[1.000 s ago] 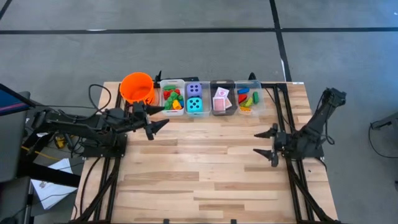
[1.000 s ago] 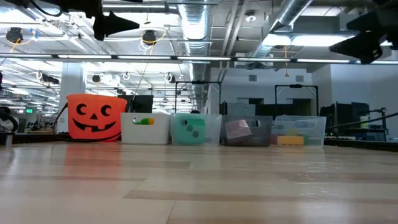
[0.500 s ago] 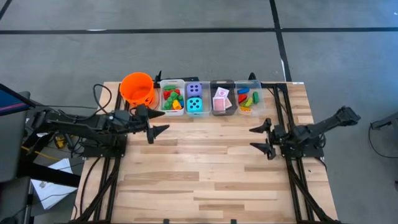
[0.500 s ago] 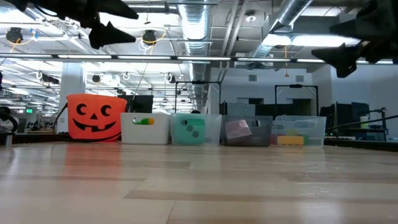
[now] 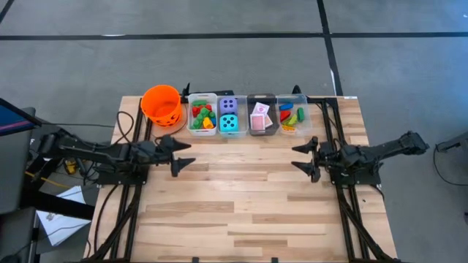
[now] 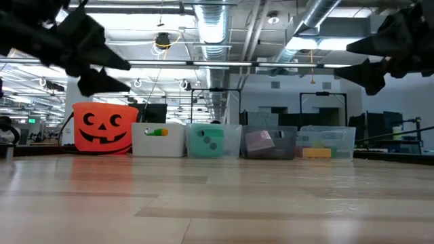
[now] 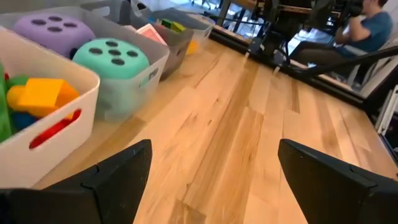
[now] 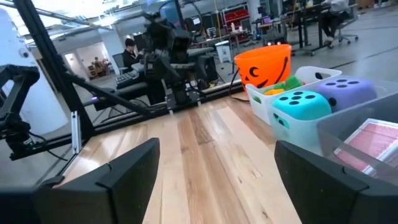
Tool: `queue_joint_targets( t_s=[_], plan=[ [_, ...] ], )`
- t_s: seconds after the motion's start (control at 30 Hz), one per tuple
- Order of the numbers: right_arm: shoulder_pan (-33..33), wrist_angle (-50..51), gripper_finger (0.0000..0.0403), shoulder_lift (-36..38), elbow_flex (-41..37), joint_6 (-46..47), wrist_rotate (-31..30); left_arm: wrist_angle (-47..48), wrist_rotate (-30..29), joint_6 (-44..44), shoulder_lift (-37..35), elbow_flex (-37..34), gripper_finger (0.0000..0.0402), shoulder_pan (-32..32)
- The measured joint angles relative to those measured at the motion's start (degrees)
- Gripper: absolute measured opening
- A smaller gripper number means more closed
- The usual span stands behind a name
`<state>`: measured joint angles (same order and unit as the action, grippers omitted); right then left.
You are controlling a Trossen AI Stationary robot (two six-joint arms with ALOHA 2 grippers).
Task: Pick & Place Toys
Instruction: Return to Home Position
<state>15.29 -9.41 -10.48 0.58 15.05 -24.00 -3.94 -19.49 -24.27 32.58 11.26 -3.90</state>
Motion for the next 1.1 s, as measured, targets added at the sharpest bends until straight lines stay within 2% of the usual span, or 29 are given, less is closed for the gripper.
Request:
queue_joint_targets(
  t_s=[0.2,0.4,0.7,0.87,1.1],
  plan=[
    [-1.5,0.0,0.0311,0.0,0.0,0.6,0.0,-4.6,0.0,-0.1,-5.1,-6.7,0.0342,0.0],
    [-2.6,0.5,0.0311,0.0,0.0,1.7,0.2,-9.0,0.0,1.5,-6.8,-10.7,0.0342,0.0],
    [-2.7,1.0,0.0311,0.0,0.0,2.0,1.6,-10.6,0.0,2.6,-6.7,-10.9,0.0342,0.0],
    [-2.7,1.1,0.0311,0.0,0.0,2.1,-0.4,-10.8,0.0,2.6,-6.7,-10.9,0.0342,0.0],
    [-2.7,5.7,0.0311,0.0,0.0,2.1,-0.5,-10.8,0.0,1.4,-6.7,-10.9,0.0342,0.0]
  ],
)
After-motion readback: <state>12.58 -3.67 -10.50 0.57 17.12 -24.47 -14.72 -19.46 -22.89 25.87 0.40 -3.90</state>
